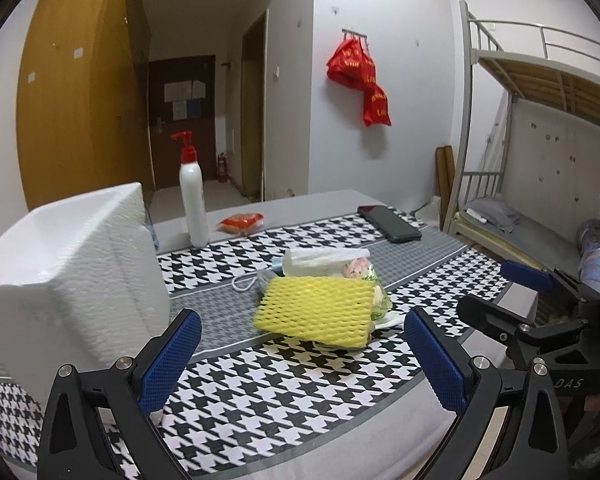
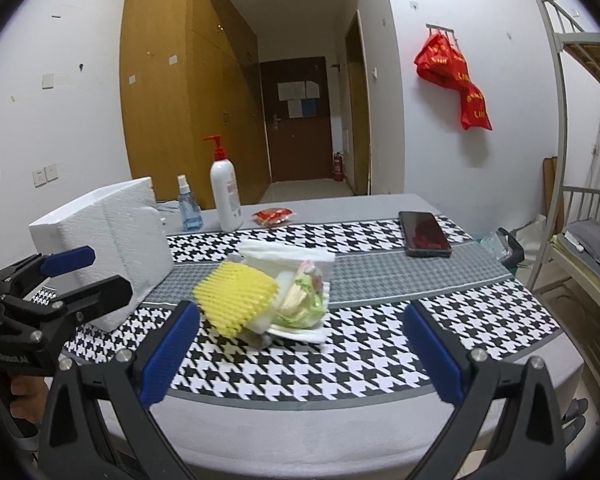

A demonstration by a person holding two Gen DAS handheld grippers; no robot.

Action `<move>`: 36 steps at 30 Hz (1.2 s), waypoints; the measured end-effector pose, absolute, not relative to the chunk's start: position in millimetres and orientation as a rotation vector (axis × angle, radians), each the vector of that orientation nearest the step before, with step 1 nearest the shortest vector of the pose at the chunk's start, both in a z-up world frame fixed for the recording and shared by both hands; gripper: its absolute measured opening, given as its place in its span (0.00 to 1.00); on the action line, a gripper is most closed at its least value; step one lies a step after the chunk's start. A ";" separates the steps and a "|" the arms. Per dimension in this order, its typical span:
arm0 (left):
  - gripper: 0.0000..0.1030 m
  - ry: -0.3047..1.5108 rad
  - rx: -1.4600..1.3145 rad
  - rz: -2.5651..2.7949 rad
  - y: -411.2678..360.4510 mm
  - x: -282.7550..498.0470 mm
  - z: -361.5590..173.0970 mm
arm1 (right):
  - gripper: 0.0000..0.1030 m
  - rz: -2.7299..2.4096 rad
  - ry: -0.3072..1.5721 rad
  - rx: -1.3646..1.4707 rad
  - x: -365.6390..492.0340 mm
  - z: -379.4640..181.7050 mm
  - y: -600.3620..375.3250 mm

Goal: Organize soft objects
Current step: 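Reach the left gripper to the yellow foam net and close on it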

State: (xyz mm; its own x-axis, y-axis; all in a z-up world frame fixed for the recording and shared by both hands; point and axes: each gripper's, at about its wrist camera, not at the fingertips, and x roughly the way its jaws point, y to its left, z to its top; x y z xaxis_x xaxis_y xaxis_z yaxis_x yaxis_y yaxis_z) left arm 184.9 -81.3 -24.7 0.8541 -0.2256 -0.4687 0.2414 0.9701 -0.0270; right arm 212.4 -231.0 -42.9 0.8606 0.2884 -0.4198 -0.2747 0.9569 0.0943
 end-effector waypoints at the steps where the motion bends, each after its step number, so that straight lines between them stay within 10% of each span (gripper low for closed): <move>1: 0.99 0.497 0.033 -0.245 -81.9 188.2 -26.5 | 1.00 0.295 0.451 0.033 215.1 -44.5 -232.1; 26: 0.87 0.670 0.077 -0.327 -117.3 251.0 -67.3 | 1.00 0.275 0.545 0.040 261.7 -68.9 -255.1; 36: 0.63 0.737 0.075 -0.365 -124.1 268.9 -80.9 | 1.00 0.270 0.578 0.015 272.6 -72.6 -256.0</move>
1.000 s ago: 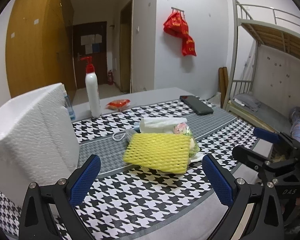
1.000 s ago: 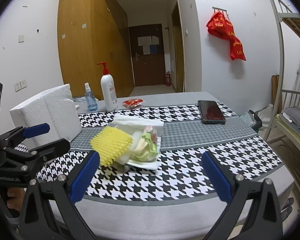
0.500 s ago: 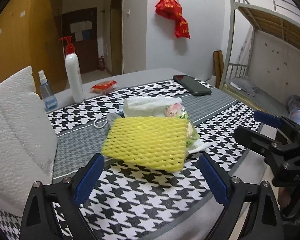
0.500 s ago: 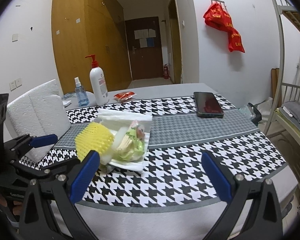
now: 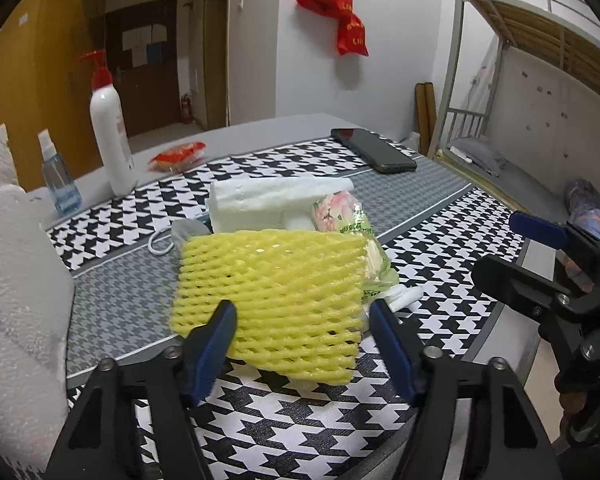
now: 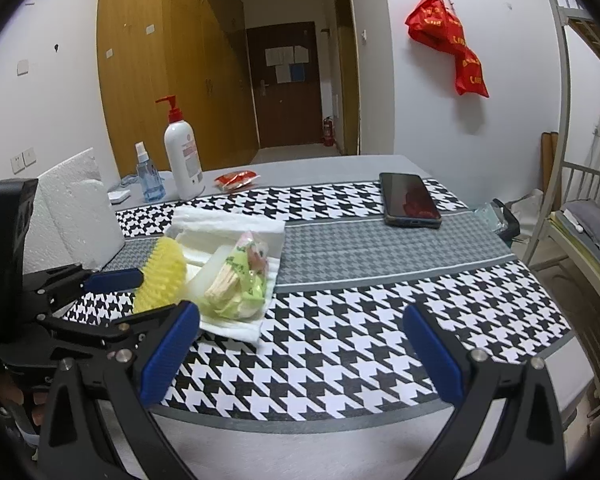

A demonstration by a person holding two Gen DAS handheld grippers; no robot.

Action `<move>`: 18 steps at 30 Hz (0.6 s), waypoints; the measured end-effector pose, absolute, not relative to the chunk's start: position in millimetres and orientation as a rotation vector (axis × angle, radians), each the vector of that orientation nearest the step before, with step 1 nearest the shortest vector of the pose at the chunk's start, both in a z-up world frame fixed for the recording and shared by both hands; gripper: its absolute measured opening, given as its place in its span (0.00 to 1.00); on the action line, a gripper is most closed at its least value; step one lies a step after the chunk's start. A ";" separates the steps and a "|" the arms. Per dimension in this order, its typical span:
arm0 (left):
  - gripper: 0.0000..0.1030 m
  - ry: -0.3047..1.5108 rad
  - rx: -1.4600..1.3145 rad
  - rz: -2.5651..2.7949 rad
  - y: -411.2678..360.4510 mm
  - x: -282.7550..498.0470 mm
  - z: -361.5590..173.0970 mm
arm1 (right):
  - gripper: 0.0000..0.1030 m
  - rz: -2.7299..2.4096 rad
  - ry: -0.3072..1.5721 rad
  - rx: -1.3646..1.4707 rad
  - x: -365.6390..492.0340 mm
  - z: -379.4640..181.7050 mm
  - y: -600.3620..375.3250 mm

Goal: Organize soft objects
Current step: 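Reach the left gripper to the yellow foam net and close on it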

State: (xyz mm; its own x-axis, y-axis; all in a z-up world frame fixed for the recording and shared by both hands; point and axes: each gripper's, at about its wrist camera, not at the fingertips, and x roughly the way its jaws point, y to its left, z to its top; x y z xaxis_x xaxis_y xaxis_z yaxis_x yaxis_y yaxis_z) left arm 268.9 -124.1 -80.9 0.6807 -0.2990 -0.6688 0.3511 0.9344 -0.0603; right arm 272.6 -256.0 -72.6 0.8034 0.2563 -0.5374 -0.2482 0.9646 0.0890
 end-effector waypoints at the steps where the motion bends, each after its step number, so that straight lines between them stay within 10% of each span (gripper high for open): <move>1: 0.60 0.739 0.065 -0.371 -122.7 269.5 -80.8 | 1.00 0.273 0.580 0.010 273.4 -72.5 -255.5; 10: 0.23 0.765 -0.001 -0.389 -111.1 271.4 -84.4 | 1.00 0.299 0.592 -0.018 280.8 -73.9 -246.7; 18: 0.19 0.771 -0.029 -0.360 -99.4 271.5 -84.4 | 1.00 0.326 0.596 -0.033 285.4 -74.6 -237.9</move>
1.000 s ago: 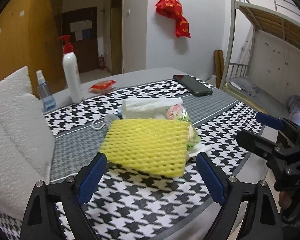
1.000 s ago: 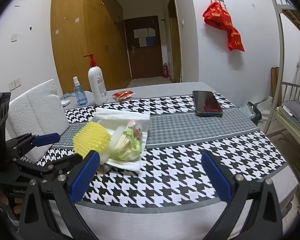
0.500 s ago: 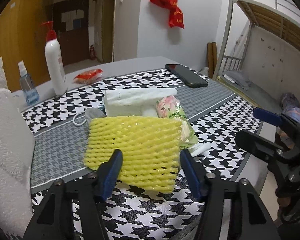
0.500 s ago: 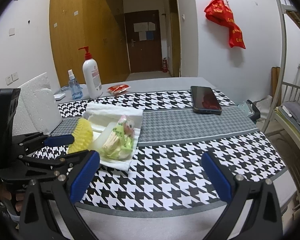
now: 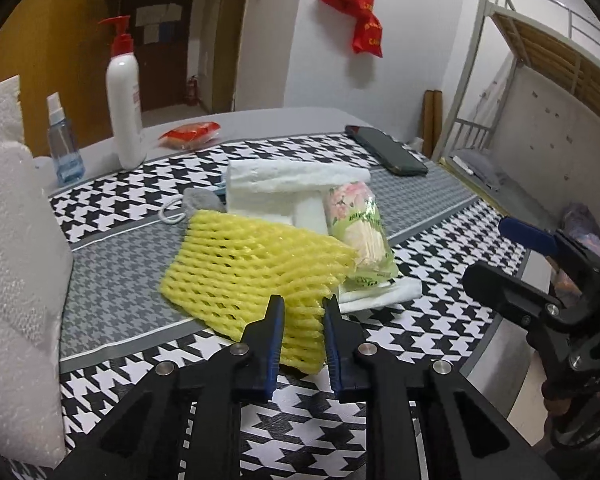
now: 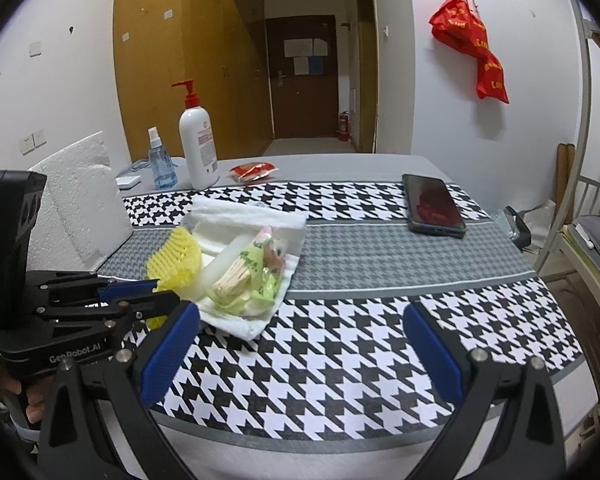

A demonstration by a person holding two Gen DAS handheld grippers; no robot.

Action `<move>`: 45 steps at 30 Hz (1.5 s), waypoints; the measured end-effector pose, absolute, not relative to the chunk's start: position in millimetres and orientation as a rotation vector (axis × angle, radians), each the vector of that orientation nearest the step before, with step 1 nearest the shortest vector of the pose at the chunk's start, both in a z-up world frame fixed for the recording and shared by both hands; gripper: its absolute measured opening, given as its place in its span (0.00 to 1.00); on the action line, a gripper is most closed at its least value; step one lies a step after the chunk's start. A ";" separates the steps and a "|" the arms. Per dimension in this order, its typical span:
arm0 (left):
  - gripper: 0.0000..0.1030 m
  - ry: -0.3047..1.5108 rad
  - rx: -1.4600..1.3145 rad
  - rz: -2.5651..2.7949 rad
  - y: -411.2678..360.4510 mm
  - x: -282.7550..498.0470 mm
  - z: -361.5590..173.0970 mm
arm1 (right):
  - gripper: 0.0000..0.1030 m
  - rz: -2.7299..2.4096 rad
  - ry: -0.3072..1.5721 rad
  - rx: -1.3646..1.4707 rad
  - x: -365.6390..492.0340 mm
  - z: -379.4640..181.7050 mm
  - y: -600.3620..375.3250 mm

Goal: Organize soft objects
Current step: 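Reach the left gripper to the yellow foam net and close on it, then grasp the clear plastic bag with the right gripper while the left lifts the yellow net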

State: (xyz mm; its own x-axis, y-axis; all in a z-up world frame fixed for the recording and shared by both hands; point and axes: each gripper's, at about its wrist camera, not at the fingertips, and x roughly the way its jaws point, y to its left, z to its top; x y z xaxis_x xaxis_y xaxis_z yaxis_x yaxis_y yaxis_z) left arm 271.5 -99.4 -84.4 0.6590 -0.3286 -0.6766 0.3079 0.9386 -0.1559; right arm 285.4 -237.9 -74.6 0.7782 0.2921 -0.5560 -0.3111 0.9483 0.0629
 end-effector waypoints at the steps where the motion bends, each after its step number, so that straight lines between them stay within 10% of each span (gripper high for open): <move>1: 0.17 0.768 -0.033 -0.359 -97.1 271.2 -83.4 | 1.00 0.328 0.596 -0.033 286.3 -74.3 -237.2; 29: 0.16 0.638 -0.084 -0.311 -63.7 224.2 -64.9 | 0.99 0.440 0.695 -0.015 320.6 -86.7 -187.8; 45: 0.16 0.628 -0.085 -0.299 -61.3 221.1 -65.4 | 0.36 0.457 0.765 -0.041 328.7 -100.6 -177.9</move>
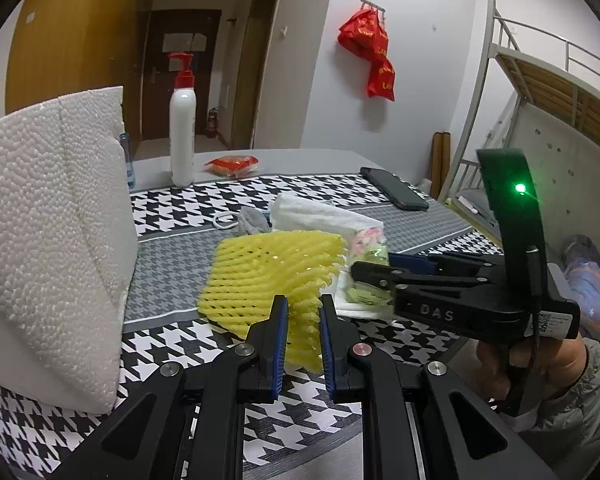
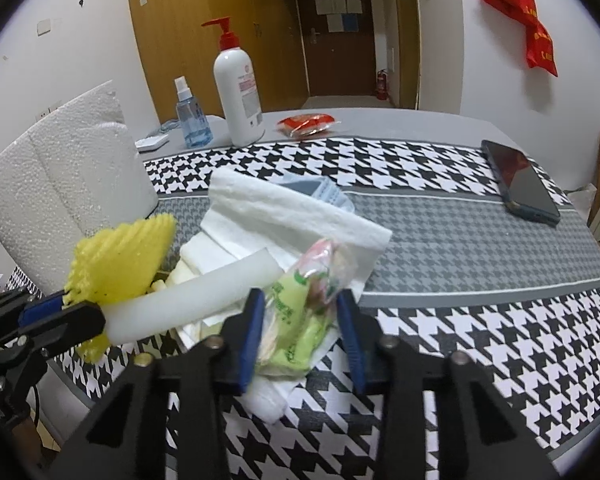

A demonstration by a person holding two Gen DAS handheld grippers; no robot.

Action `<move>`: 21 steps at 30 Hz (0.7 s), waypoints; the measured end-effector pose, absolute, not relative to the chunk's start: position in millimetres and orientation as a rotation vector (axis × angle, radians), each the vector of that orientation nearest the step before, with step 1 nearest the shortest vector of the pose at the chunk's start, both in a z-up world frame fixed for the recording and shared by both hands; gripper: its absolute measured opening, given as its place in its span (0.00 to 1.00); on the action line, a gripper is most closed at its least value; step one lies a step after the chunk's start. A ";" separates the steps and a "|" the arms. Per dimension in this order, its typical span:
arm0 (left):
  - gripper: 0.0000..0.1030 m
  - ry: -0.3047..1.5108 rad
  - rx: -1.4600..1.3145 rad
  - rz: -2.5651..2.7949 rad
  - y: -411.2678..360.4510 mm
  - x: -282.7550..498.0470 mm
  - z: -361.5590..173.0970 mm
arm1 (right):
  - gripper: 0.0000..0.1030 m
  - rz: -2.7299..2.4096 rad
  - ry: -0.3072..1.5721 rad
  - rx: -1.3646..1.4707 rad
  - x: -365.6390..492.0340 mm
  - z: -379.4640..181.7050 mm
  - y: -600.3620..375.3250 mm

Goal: Organize soft objects
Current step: 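Grasp the clear plastic bag with the right gripper while the left lifts the yellow net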

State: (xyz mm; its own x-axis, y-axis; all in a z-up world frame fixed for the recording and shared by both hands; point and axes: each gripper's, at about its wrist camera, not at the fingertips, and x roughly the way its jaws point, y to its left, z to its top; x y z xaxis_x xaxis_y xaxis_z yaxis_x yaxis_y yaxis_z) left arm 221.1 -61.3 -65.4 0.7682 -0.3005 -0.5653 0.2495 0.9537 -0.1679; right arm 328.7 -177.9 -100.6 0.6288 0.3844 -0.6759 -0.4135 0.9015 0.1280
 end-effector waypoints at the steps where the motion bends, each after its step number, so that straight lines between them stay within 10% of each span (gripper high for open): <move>1: 0.16 0.622 -0.082 -0.297 -60.8 220.0 -63.7 | 0.35 0.452 0.760 -0.042 327.7 -99.5 -179.8; 21: 0.11 0.598 -0.047 -0.256 -66.8 207.4 -49.9 | 0.24 0.424 0.678 0.025 297.0 -74.6 -224.7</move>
